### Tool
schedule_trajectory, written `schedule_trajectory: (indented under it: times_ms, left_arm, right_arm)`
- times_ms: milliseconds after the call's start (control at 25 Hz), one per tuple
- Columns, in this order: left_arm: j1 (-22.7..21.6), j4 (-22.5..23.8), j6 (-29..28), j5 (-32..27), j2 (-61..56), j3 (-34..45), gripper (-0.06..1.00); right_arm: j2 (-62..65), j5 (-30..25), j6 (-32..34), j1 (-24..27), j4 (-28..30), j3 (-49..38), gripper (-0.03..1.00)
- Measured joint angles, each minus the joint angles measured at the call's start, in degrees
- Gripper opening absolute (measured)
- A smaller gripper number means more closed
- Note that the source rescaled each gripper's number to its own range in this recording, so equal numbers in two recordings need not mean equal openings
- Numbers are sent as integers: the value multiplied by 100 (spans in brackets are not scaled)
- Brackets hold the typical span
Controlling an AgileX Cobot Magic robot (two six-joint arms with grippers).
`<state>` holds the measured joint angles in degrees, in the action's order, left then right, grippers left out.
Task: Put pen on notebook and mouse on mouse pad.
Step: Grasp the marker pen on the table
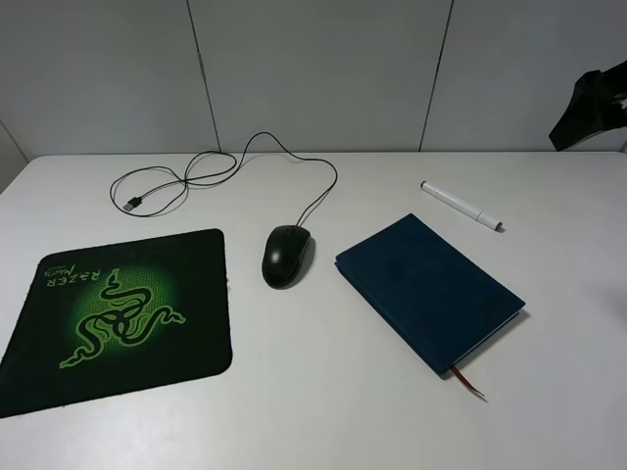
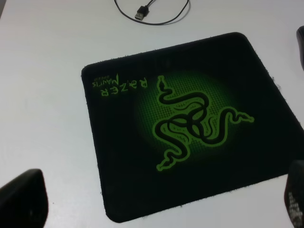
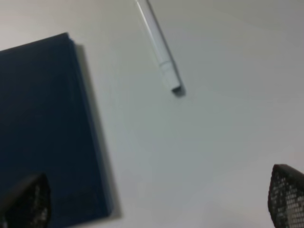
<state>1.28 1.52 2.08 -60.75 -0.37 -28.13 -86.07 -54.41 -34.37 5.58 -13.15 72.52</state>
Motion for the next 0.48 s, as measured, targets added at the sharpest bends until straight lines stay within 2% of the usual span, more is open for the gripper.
schedule_trajectory:
  times_ms: [240, 480]
  left_arm:
    - [0, 0, 0, 0, 0, 0, 100]
    - [0, 0, 0, 0, 0, 0, 100]
  right_arm:
    - [-865, 730, -818, 0, -103, 196, 100]
    - [-1555, 1298, -1500, -29, -521, 202, 100]
